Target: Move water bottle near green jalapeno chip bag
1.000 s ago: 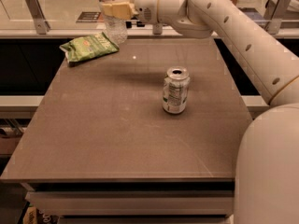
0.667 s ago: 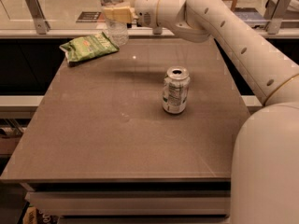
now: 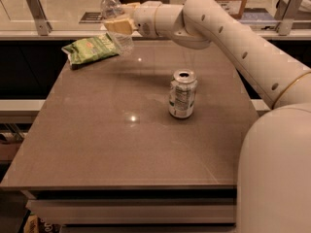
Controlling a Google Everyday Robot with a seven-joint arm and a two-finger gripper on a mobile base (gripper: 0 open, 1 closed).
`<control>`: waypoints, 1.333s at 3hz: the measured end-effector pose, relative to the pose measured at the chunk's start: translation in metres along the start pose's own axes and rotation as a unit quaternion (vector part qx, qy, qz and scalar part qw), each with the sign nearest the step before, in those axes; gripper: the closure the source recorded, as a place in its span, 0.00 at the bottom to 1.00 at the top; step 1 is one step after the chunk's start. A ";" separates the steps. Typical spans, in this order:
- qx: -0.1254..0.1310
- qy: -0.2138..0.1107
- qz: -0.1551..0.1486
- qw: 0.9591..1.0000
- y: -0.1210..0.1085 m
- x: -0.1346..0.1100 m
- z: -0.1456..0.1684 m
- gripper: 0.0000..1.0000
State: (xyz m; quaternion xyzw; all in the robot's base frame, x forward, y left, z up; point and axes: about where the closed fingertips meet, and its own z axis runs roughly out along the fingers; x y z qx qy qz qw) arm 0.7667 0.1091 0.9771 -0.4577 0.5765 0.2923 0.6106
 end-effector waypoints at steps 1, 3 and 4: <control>0.000 0.006 0.006 1.000 0.005 0.016 0.009 1.00; -0.008 -0.023 0.032 0.999 0.013 0.037 0.024 1.00; -0.010 -0.054 0.054 0.997 0.017 0.048 0.026 1.00</control>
Offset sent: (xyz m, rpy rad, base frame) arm 0.0080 0.0187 -0.0443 0.0297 0.0414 0.0023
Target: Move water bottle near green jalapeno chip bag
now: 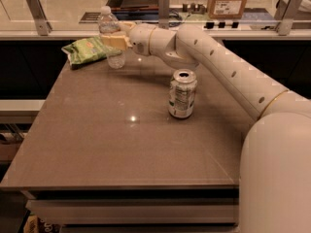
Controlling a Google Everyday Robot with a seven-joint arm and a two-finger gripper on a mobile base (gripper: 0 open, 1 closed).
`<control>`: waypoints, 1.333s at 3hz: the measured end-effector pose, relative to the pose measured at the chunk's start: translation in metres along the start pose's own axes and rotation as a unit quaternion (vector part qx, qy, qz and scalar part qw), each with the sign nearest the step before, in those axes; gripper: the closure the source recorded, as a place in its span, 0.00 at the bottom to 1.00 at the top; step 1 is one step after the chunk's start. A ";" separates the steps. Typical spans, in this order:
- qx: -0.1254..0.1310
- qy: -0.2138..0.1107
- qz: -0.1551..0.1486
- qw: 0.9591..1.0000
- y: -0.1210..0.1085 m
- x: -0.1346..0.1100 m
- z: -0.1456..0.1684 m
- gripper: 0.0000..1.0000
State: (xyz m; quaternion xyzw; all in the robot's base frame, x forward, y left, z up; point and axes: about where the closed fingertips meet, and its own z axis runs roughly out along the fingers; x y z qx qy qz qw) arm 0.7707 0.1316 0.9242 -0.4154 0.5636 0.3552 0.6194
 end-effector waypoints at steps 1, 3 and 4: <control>-0.004 -0.016 0.017 1.000 0.002 0.007 -0.001 0.82; -0.004 -0.016 0.018 1.000 0.002 0.005 -0.001 0.36; -0.006 -0.017 0.018 1.000 0.005 0.005 0.002 0.12</control>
Offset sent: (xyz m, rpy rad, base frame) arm -0.0018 -0.0001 -0.0076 0.0424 0.0193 0.0115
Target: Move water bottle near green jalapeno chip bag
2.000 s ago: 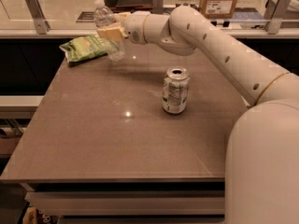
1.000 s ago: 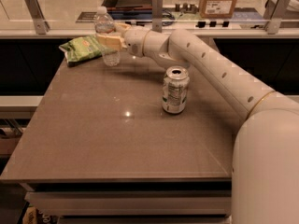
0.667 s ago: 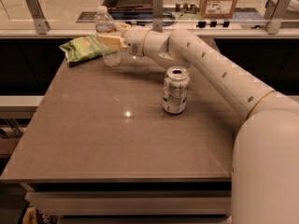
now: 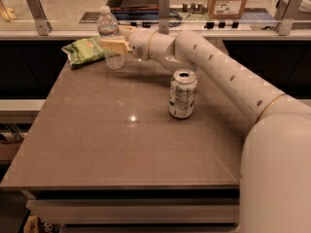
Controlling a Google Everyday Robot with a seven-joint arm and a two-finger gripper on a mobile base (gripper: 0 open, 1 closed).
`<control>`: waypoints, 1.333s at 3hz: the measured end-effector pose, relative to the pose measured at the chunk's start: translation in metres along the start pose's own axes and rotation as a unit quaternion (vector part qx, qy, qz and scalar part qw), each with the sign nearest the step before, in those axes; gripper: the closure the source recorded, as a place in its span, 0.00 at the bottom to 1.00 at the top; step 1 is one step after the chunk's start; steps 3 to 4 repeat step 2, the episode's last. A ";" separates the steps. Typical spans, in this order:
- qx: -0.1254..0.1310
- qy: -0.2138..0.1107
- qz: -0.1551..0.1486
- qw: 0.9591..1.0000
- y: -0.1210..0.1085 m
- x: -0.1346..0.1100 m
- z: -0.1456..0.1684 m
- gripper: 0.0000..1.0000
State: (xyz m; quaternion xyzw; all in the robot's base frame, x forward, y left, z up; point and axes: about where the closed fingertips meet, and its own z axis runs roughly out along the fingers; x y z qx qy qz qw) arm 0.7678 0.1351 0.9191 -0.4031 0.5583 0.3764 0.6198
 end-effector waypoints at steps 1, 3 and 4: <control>-0.002 0.000 0.000 1.000 0.002 0.000 0.002 0.00; -0.002 -0.001 0.000 1.000 0.002 0.000 0.002 0.00; -0.002 -0.001 0.000 1.000 0.002 0.000 0.002 0.00</control>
Offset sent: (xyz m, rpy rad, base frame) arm -0.0008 0.0026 0.0003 0.0007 0.0000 0.0038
